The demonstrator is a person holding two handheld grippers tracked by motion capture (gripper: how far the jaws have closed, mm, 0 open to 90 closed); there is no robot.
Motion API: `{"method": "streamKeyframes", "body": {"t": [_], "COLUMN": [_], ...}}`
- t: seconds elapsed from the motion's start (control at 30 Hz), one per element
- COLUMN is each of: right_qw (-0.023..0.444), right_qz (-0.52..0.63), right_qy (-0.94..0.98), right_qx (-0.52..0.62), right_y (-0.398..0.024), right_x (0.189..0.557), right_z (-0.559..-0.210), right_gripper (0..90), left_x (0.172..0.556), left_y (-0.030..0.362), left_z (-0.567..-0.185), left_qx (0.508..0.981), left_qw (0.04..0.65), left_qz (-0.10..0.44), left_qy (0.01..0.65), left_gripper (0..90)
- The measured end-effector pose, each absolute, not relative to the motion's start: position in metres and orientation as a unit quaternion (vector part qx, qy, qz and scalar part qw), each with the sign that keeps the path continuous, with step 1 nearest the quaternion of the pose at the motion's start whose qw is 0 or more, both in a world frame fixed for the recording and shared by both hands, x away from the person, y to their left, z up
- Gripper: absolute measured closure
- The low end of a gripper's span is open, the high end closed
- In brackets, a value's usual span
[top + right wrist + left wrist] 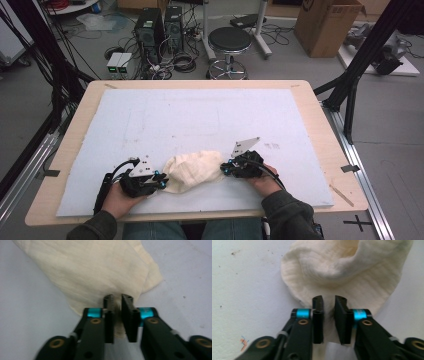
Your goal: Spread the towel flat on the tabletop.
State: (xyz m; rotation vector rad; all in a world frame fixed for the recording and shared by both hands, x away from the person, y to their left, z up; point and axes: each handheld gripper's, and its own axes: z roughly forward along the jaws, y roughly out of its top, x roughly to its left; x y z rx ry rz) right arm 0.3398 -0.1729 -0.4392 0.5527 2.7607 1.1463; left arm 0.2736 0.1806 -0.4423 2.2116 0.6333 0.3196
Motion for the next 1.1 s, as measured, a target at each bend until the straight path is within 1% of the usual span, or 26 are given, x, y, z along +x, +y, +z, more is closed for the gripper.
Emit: {"method": "streamKeyframes", "body": {"t": [0.03,0.13,0.23,0.4,0.57,0.7,0.9,0.93,0.97,1.0,1.03,1.1], "right_qw": [0.050,0.035,0.024,0.035,0.041,0.040,0.018,0.014,0.008,0.007,0.005,0.006], "right_qz": [0.378,0.380,0.382,0.388,0.399,0.402,0.394,0.392,0.394,0.397,0.405,0.425], "right_qy": [0.907,0.906,0.906,0.905,0.900,0.898,0.905,0.906,0.905,0.904,0.900,0.890], "right_qx": [0.180,0.185,0.184,0.173,0.173,0.173,0.162,0.163,0.161,0.161,0.162,0.164], "right_y": [-0.173,-0.174,-0.178,-0.187,-0.200,-0.209,-0.212,-0.212,-0.211,-0.211,-0.211,-0.213], "right_x": [0.341,0.342,0.341,0.330,0.314,0.296,0.265,0.262,0.261,0.261,0.262,0.265], "right_z": [-0.439,-0.439,-0.436,-0.424,-0.411,-0.407,-0.413,-0.415,-0.416,-0.416,-0.414,-0.408], "right_gripper": [87.3,88.5,88.6,88.5,88.6,88.5,88.3,87.9,86.7,83.2,81.7,77.4], "left_x": [0.274,0.274,0.273,0.269,0.262,0.250,0.231,0.230,0.231,0.232,0.234,0.240], "left_y": [0.180,0.181,0.186,0.195,0.201,0.205,0.207,0.206,0.206,0.206,0.207,0.206], "left_z": [-0.442,-0.441,-0.438,-0.427,-0.420,-0.417,-0.416,-0.416,-0.416,-0.415,-0.413,-0.408], "left_qx": [0.874,0.872,0.863,0.842,0.829,0.832,0.843,0.844,0.846,0.843,0.841,0.837], "left_qw": [0.397,0.399,0.411,0.440,0.454,0.450,0.442,0.442,0.443,0.448,0.454,0.463], "left_qz": [0.126,0.124,0.125,0.129,0.132,0.128,0.115,0.112,0.110,0.106,0.105,0.102], "left_qy": [0.251,0.257,0.267,0.284,0.297,0.298,0.283,0.281,0.277,0.278,0.275,0.273], "left_gripper": [84.4,87.6,87.9,87.9,87.9,87.9,87.7,87.2,84.3,78.0,73.3,67.1]}}
